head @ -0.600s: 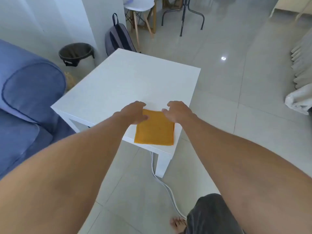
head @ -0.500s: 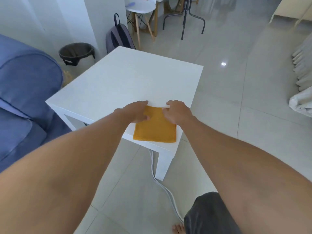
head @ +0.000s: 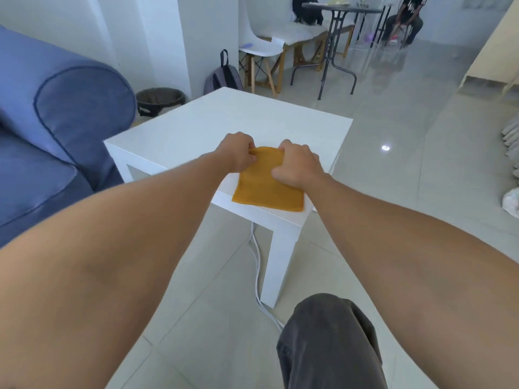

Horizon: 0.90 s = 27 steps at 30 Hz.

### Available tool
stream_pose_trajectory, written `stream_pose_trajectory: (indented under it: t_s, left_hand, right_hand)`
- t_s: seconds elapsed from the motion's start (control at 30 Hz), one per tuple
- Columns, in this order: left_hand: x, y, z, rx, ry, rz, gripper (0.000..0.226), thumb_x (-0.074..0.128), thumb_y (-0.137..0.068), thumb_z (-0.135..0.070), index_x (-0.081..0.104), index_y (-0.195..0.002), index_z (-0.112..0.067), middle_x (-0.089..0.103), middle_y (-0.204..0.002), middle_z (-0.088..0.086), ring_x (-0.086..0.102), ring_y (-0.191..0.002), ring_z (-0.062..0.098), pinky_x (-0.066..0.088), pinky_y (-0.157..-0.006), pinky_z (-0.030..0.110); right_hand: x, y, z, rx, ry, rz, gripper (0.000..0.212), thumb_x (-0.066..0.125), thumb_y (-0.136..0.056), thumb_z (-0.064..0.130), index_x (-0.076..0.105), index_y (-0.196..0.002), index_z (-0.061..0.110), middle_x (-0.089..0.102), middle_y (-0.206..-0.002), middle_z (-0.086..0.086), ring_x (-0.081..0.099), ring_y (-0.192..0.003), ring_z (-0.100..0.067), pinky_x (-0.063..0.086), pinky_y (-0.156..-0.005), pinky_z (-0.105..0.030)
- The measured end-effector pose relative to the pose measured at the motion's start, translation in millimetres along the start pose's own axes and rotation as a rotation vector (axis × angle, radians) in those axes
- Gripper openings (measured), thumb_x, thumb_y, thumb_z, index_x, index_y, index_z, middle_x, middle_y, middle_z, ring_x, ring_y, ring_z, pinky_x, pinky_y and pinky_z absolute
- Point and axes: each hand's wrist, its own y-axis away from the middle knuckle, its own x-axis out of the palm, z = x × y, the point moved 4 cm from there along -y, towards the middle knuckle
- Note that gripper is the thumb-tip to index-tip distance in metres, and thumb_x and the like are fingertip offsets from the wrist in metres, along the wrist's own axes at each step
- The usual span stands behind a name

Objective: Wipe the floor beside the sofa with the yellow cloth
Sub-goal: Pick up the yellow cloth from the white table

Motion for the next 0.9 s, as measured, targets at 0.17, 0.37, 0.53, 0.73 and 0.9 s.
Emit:
stream_pose_trajectory:
  t_s: [0.17, 0.37, 0.53, 0.73, 0.9]
  left_hand:
    - [-41, 46, 11, -0.048, 0.029, -0.097, 0.029, 0.058, -0.094, -0.019, 0.06, -0.12, -0.006, 0.06, -0.122, 0.014, 0.053, -0.1, 0.025, 0.042, -0.083, 0.028]
    - [-98, 120, 54, -0.154, -0.05, -0.192, 0.031, 0.058, -0.093, -0.019, 0.06, -0.121, -0.006, 0.06, -0.122, 0.014, 0.056, -0.111, 0.031, 0.044, -0.084, 0.032]
    - [-146, 206, 108, -0.288, -0.083, -0.276, 0.024, 0.061, -0.091, -0.017, 0.064, -0.113, -0.006, 0.064, -0.116, 0.012, 0.057, -0.11, 0.03, 0.043, -0.076, 0.034]
    - [-189, 337, 186, -0.515, -0.167, -0.311, 0.032, 0.065, -0.089, -0.019, 0.063, -0.119, -0.007, 0.061, -0.122, 0.013, 0.056, -0.113, 0.029, 0.042, -0.08, 0.031]
    - [-208, 453, 243, -0.758, -0.179, -0.3, 0.036, 0.07, -0.085, -0.021, 0.064, -0.118, -0.008, 0.062, -0.118, 0.011, 0.057, -0.112, 0.029, 0.043, -0.082, 0.033]
  right_hand:
    - [-13, 17, 32, -0.048, 0.001, -0.062, 0.029, 0.06, -0.081, 0.012, 0.065, -0.109, 0.014, 0.062, -0.098, -0.005, 0.058, -0.101, -0.03, 0.05, -0.093, -0.043]
    - [-14, 40, 113, -0.226, -0.008, -0.099, 0.016, 0.06, -0.089, 0.011, 0.066, -0.103, 0.015, 0.064, -0.099, -0.008, 0.059, -0.091, -0.03, 0.053, -0.086, -0.041]
    - [2, 76, 203, -0.405, -0.061, -0.039, 0.015, 0.058, -0.088, 0.011, 0.066, -0.101, 0.015, 0.064, -0.102, -0.01, 0.059, -0.09, -0.032, 0.048, -0.075, -0.036]
    - [36, 156, 321, -0.69, -0.187, 0.081, 0.003, 0.065, -0.087, 0.015, 0.064, -0.09, 0.014, 0.063, -0.093, -0.012, 0.058, -0.085, -0.032, 0.044, -0.069, -0.034]
    - [81, 229, 407, -0.875, -0.276, 0.275, 0.013, 0.068, -0.089, 0.019, 0.064, -0.093, 0.008, 0.06, -0.093, -0.009, 0.056, -0.092, -0.028, 0.047, -0.075, -0.038]
